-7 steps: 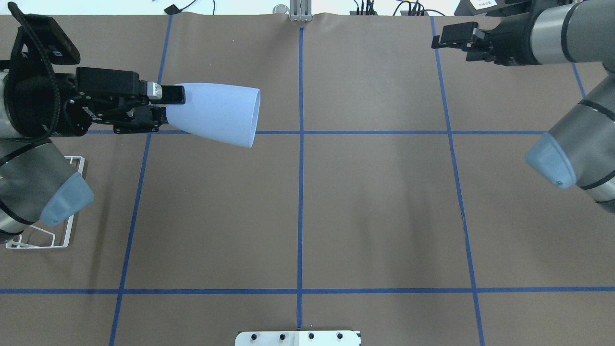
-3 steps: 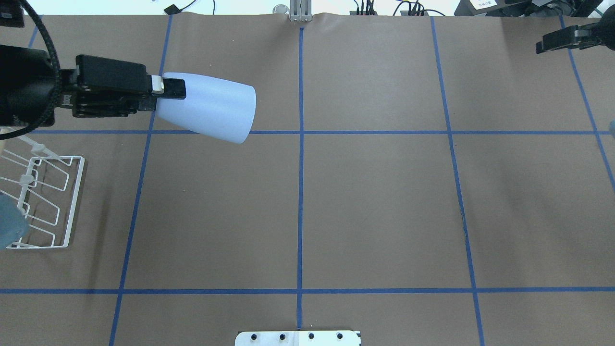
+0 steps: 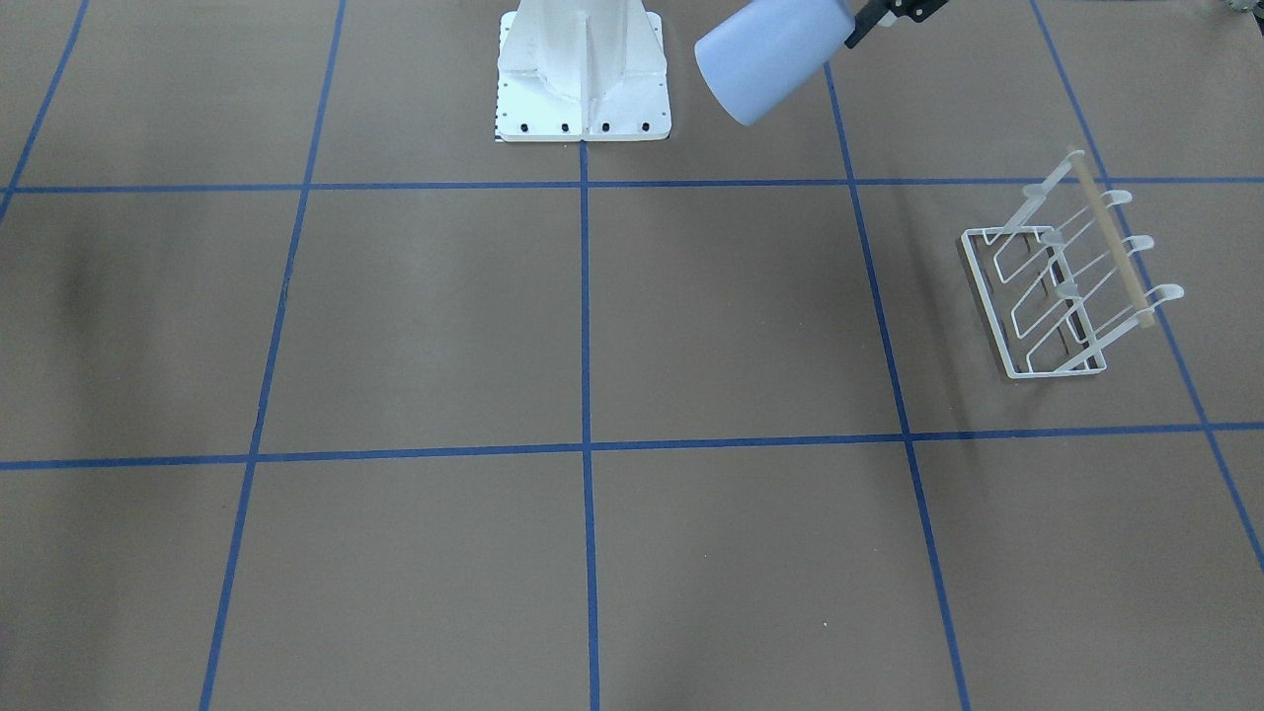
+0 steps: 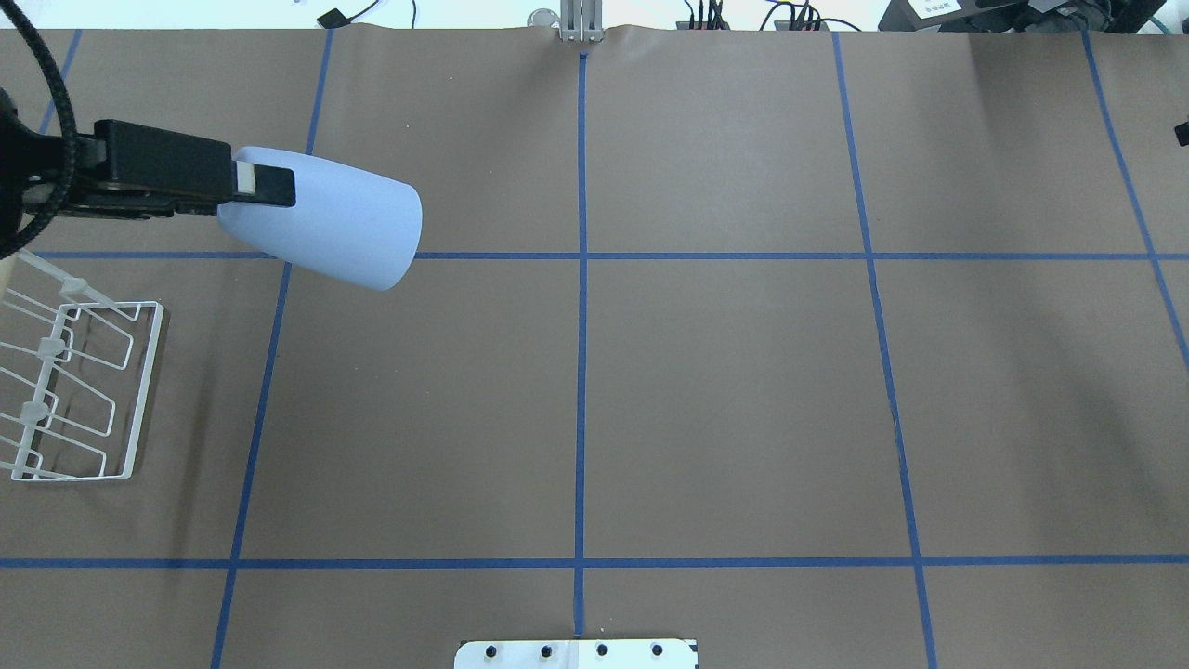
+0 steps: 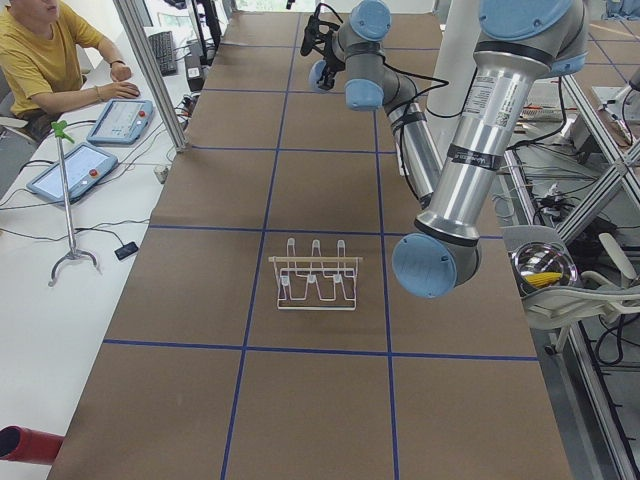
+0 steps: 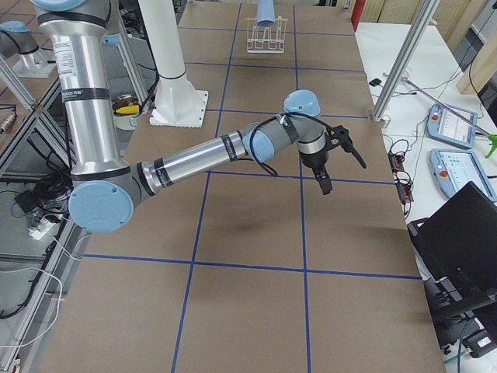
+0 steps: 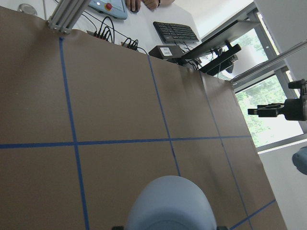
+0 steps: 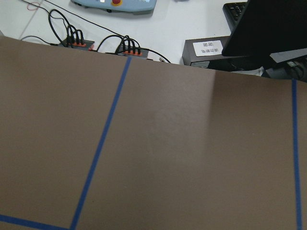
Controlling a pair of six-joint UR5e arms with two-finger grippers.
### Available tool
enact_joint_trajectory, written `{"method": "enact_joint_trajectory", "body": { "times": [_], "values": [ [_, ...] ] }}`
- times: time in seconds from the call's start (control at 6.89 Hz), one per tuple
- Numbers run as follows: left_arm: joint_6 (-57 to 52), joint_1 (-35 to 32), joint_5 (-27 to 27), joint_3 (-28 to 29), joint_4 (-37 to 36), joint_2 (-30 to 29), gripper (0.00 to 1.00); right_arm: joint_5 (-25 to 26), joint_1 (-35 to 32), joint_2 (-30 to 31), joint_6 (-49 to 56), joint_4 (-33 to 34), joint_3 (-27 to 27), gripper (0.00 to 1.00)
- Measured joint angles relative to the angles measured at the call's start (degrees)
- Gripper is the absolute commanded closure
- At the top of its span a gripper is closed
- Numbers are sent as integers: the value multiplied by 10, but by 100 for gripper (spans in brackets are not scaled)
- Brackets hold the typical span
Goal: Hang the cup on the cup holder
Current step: 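Lower the held cup with the left gripper down onto the white wire rack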
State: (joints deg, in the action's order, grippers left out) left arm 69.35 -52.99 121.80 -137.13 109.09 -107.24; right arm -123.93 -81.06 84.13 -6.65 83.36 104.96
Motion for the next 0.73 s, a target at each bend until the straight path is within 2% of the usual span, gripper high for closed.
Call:
{"method": "enact_joint_trajectory", "body": {
  "times": [0.29, 0.73],
  "values": [
    [-101, -23, -1, -7, -101, 11, 100, -13, -18, 25, 60, 32, 0, 0],
    [-250, -56, -1, -23, -200, 82, 100, -29, -20, 43, 69, 32, -9, 0]
  ]
}}
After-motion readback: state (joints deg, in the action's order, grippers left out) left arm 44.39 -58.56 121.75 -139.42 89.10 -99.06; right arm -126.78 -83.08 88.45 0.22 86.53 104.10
